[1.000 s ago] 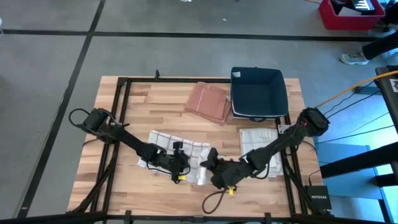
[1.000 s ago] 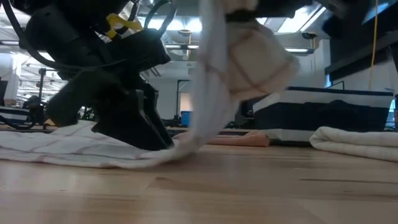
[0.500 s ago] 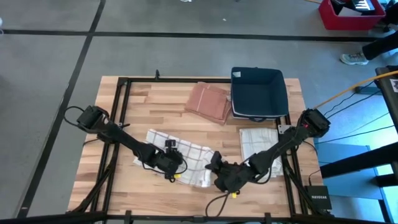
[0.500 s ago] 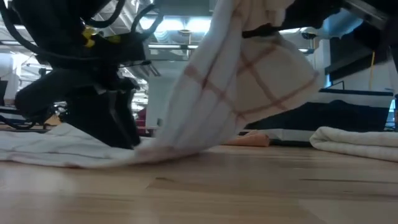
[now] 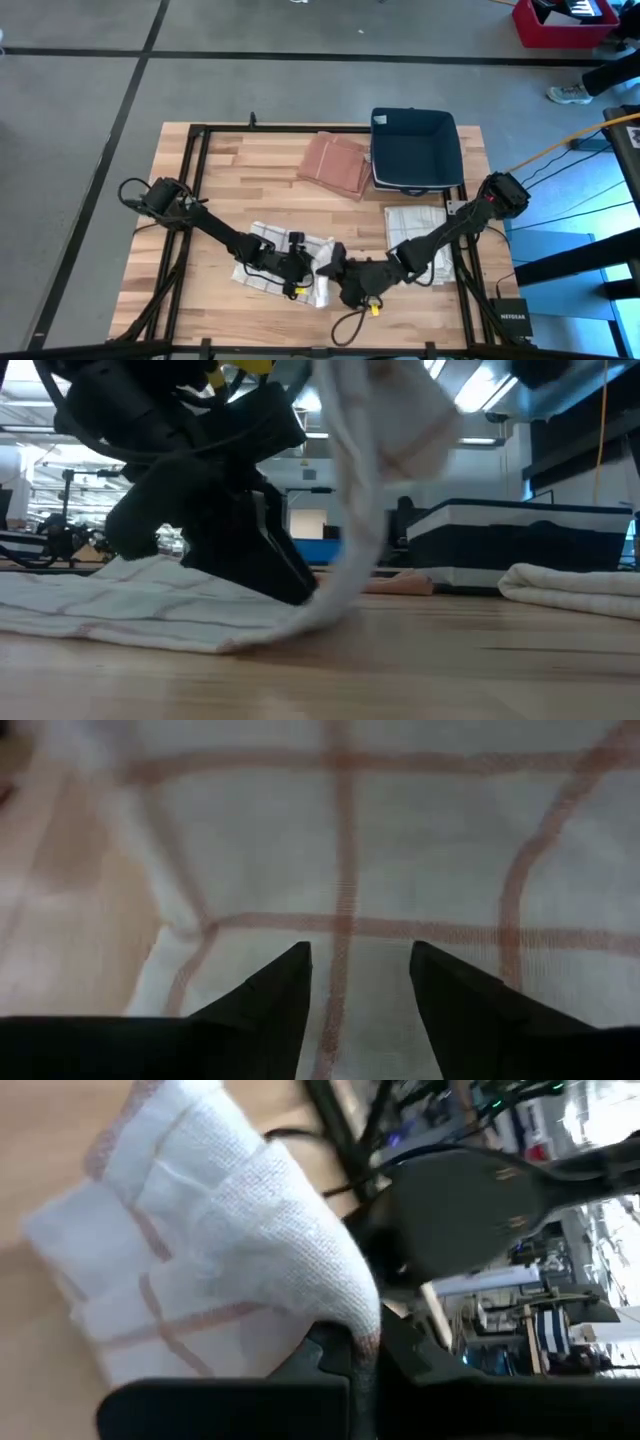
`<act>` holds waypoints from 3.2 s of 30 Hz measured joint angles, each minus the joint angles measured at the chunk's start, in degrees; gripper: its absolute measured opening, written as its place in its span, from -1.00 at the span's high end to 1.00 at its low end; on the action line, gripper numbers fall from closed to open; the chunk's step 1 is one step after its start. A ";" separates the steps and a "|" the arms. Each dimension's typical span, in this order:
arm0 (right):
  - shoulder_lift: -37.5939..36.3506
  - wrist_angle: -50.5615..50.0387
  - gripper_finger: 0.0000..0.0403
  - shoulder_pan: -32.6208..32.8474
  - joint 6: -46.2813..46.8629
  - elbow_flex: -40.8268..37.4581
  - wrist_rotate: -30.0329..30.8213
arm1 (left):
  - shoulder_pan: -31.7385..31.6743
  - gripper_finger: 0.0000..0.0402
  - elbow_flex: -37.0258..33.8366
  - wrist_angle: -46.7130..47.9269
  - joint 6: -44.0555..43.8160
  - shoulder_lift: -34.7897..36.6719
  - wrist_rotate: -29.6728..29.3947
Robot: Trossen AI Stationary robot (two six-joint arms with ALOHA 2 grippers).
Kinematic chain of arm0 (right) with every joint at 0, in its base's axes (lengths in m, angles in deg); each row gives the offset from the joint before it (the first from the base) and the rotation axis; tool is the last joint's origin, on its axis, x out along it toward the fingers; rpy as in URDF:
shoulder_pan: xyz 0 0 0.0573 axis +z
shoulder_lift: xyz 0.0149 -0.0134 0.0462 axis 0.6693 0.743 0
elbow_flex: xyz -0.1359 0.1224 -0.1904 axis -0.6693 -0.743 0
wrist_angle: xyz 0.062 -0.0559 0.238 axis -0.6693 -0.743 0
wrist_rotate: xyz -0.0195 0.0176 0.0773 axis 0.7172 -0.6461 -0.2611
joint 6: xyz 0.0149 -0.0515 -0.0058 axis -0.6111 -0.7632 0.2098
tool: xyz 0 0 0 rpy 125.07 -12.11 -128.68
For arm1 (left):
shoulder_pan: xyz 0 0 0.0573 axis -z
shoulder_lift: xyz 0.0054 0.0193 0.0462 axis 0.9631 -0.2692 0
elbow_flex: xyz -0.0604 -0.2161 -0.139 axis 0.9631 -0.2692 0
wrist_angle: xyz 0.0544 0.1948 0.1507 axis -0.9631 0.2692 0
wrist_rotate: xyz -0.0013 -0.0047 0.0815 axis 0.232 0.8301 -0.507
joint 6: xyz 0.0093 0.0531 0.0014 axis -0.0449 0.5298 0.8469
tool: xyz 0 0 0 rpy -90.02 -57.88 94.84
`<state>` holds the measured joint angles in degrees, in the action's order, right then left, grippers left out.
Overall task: Fold towel
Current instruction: Fold the white towel
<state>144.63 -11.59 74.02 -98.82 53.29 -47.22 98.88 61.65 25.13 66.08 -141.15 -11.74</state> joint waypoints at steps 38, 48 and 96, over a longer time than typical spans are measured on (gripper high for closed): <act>15.11 13.78 0.94 -14.84 0.13 5.62 -18.14 | 7.16 0.17 -7.04 22.38 -23.36 13.45 -2.14; 15.34 13.70 0.93 -15.23 3.02 5.65 -19.35 | 12.18 0.17 -6.67 39.48 -38.61 21.79 -3.68; 23.10 28.55 0.01 -17.70 26.77 5.64 -21.73 | 10.86 0.17 -1.97 29.55 -36.75 24.30 -4.75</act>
<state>167.73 16.96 56.32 -72.05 58.92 -68.95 109.74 59.68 54.68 29.33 -116.86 -16.49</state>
